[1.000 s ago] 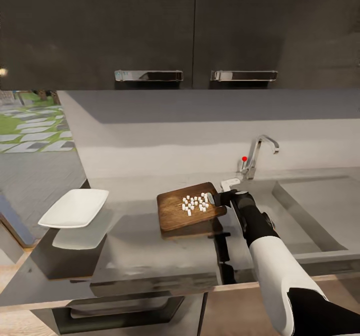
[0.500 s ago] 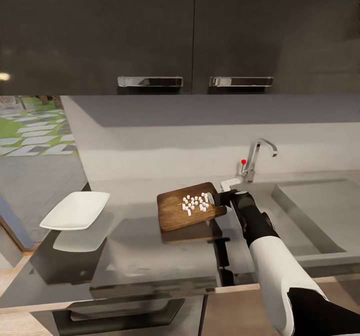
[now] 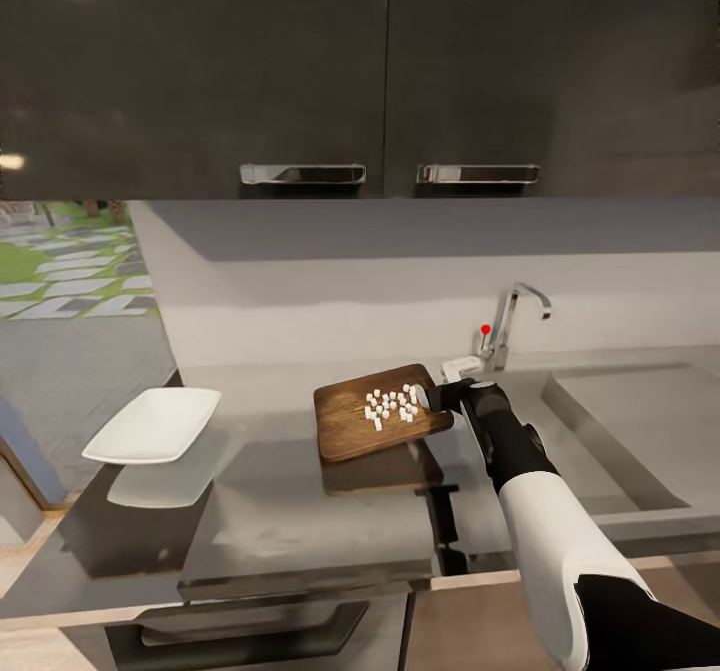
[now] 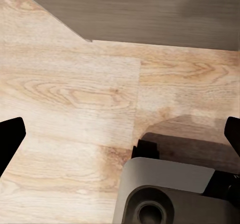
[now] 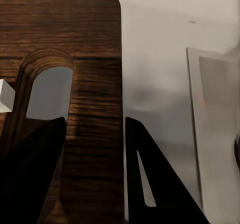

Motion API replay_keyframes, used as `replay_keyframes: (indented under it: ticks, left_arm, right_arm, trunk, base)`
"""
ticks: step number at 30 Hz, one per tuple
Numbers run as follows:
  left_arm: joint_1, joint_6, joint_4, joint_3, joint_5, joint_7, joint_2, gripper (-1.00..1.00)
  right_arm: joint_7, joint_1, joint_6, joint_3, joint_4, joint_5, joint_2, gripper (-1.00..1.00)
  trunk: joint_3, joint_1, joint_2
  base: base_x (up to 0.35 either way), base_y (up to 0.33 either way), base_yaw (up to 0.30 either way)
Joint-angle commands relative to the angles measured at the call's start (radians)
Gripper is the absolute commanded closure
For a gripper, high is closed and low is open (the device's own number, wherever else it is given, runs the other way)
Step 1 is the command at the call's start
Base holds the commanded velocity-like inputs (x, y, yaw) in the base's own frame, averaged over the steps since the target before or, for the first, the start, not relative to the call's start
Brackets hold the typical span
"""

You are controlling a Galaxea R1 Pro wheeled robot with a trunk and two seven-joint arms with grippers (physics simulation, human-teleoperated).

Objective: In the kitchen, take the Vidalia onion out of the sink, dice it on the chopping board with the paring knife, put the diced onion into the bowl on the countertop, then place both the paring knife and the chopping board into the sink.

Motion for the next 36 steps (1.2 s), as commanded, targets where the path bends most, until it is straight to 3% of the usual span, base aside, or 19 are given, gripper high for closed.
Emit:
replay_keyframes:
  ticks: [1, 36]
  left_arm:
    - [-0.002, -0.007, 0.004, -0.008, 0.008, 0.0, -0.001, -1.0]
    - [-0.002, -0.007, 0.004, -0.009, 0.008, 0.0, 0.0, -1.0]
  right_arm:
    - [0.009, -0.001, 0.003, -0.005, -0.001, 0.01, 0.001, 1.0]
    - [0.009, 0.0, 0.003, -0.005, -0.001, 0.01, 0.001, 1.0]
  trunk:
    - [0.0, 0.0, -0.001]
    - [0.055, 0.0, -0.001]
  base:
    - [0.0, 0.0, 0.0]
    - [0.0, 0.0, 0.0]
